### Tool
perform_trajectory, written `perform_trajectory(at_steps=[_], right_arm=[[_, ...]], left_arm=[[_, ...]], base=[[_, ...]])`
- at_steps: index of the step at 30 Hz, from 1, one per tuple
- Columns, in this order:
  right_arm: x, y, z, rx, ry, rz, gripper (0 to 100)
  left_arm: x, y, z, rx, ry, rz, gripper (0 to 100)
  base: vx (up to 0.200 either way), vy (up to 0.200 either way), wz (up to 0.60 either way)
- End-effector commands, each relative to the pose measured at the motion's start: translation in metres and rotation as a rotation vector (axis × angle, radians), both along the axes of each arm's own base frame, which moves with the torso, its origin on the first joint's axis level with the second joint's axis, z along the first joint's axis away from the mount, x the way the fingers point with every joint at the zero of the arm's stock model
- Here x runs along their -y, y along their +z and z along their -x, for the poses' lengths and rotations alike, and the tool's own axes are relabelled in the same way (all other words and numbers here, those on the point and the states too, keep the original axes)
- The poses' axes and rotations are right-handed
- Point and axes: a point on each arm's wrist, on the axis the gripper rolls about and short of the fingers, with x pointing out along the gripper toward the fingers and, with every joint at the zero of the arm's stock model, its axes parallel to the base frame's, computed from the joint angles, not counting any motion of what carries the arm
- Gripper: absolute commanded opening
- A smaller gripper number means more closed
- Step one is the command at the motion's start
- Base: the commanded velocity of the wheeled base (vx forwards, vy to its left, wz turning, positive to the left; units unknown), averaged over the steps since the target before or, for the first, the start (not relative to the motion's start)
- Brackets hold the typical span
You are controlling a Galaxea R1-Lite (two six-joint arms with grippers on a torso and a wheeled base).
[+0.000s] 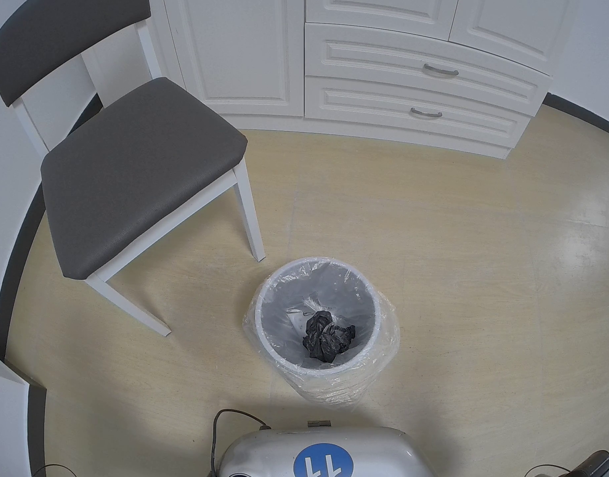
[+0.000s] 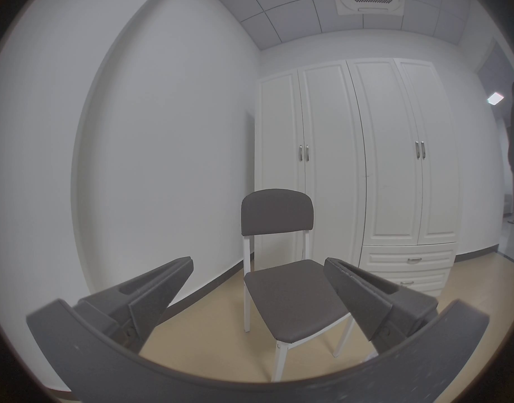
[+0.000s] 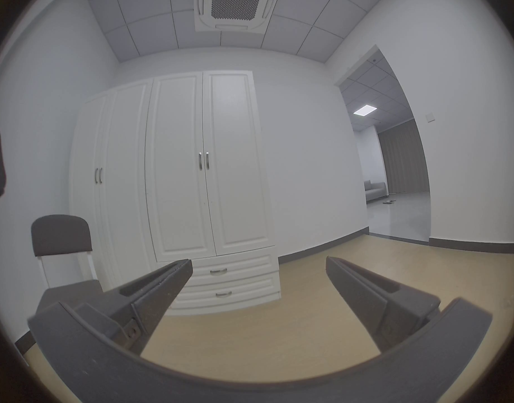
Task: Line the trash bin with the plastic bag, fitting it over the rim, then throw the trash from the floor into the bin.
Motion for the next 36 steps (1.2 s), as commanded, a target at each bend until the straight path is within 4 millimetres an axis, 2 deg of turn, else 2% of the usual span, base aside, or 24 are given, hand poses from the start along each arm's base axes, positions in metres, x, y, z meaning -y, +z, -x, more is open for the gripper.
perform_trajectory(at_steps=[1,6,10,23,28,36], right_arm=[[0.001,-0.006,0.014,0.068,0.007,-0.003,100],[0.0,-0.016,0.017,0.084,-0.005,-0.003,100],[0.0,-0.029,0.01,0.056,-0.025,-0.021,100],[-0.001,-0.035,0.005,0.038,0.053,0.002,100],[-0.003,-0.045,-0.002,-0.012,0.113,0.057,100],[-0.007,-0.045,-0.003,-0.041,0.198,0.241,100]], left_arm=[[0.0,-0.002,0.019,0.068,0.0,-0.001,100],[0.0,0.003,0.027,0.091,0.025,0.014,100],[0.0,0.002,0.028,0.092,0.036,0.019,100],[-0.003,-0.012,0.031,0.021,0.009,0.026,100],[-0.002,-0.023,0.021,-0.03,-0.03,0.0,100],[0.0,-0.045,0.001,-0.1,-0.111,-0.042,100]], base=[[0.0,0.0,0.0],[0.0,0.0,0.0],[0.0,0.0,0.0],[0.0,0.0,0.0],[0.0,0.0,0.0],[0.0,0.0,0.0]])
